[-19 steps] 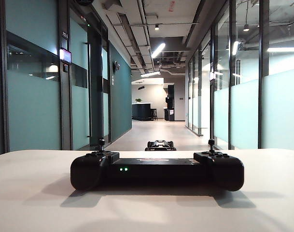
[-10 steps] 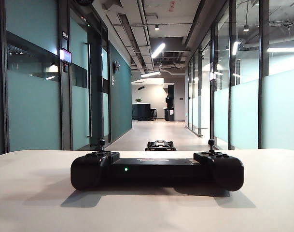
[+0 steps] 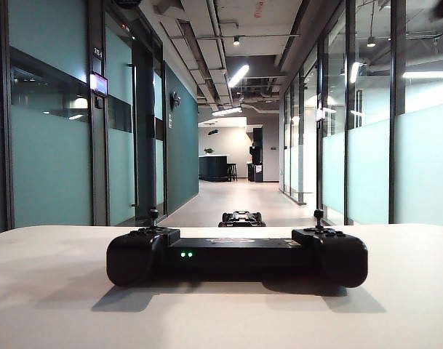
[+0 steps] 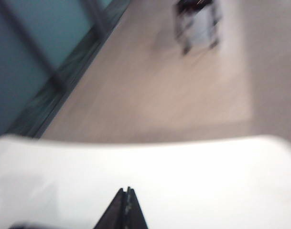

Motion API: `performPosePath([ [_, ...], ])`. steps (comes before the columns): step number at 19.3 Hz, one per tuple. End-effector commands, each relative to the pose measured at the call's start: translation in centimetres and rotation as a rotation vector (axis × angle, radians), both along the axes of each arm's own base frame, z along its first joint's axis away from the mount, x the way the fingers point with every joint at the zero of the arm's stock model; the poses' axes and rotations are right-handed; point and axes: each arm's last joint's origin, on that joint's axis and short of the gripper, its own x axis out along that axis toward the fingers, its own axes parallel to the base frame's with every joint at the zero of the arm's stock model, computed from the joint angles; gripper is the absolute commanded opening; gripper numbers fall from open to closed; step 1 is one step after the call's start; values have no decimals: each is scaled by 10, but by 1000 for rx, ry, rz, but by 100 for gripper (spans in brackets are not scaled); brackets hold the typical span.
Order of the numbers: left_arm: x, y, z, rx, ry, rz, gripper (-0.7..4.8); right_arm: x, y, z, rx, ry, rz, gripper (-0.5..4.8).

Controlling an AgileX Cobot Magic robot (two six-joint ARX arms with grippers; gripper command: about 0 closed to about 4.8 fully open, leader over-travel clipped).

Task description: Push the left joystick on the remote control sitting on the white table forward to make the robot dog walk in a straight line until it approaches the door.

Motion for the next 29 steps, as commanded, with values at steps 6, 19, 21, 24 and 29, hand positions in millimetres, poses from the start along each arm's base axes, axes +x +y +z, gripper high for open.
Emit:
performPosePath([
  [6,31,-55,15,64,208,-318,-5,15,46,-21,-116,242,122,-4],
  [19,62,-81,4,71,390,-516,-5,36,71,-38,-79,615,270,-4],
  [21,62,-81,4,69,390,-521,-5,37,79,-49,-117,695,292,-4],
  [24,62,-81,4,68,390,-524,-5,37,92,-59,-152,739,335,136],
  [29,61,-82,4,53,394,-565,-5,42,101,-74,-226,787,300,343],
])
